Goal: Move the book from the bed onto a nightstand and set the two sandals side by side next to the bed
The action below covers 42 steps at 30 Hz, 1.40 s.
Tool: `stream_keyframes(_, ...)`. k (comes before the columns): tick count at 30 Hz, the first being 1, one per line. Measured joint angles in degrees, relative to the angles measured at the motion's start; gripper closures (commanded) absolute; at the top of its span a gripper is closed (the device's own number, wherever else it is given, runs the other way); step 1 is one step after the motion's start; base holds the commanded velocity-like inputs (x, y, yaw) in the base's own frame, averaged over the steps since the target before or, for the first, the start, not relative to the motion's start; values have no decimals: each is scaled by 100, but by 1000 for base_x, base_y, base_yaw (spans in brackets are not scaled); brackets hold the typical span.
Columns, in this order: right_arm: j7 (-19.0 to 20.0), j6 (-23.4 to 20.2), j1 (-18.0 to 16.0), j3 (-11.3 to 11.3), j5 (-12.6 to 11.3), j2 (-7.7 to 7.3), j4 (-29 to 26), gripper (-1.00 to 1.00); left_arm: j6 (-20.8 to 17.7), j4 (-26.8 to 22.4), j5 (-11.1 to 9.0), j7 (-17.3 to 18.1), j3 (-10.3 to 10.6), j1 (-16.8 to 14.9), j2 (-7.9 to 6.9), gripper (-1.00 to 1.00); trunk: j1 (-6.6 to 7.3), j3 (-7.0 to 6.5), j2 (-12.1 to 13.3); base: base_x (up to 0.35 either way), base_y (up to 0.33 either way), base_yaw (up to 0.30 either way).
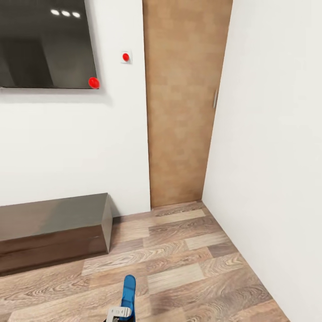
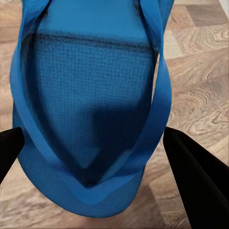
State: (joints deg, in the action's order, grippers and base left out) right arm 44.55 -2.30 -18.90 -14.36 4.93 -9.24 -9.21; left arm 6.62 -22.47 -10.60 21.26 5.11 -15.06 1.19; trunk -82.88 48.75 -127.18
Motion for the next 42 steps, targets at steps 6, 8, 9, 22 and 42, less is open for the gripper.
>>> stream_keyframes(6, 0, -1, 0, -2, -1, 0, -1, -100, 0, 1, 0, 0, 0, 0, 0, 100, -2, 0, 0, 86, 0, 288)
stream_keyframes(8, 0, -1, 0, -1, 0, 0, -1, -100, 0, 3, 0, 0, 0, 0, 0, 100, -2, 0, 0, 12, 0, 288)
stream_keyframes(9, 0, -1, 0, -1, 0, 0, -1, -100, 0, 3, 0, 0, 0, 0, 0, 100, -2, 0, 0, 6, 0, 288)
stream_keyframes(22, -8, 0, 0, 0, 0, 0, 0, -100, 1, 2, 2, -7, 1, 0, 0, 100, -2, 0, 0, 1, 0, 288)
stream_keyframes(42, -9, 2, 0, 0, 0, 0, -1, -100, 0, 5, 0, 0, 0, 0, 0, 100, -2, 0, 0, 0, 0, 288)
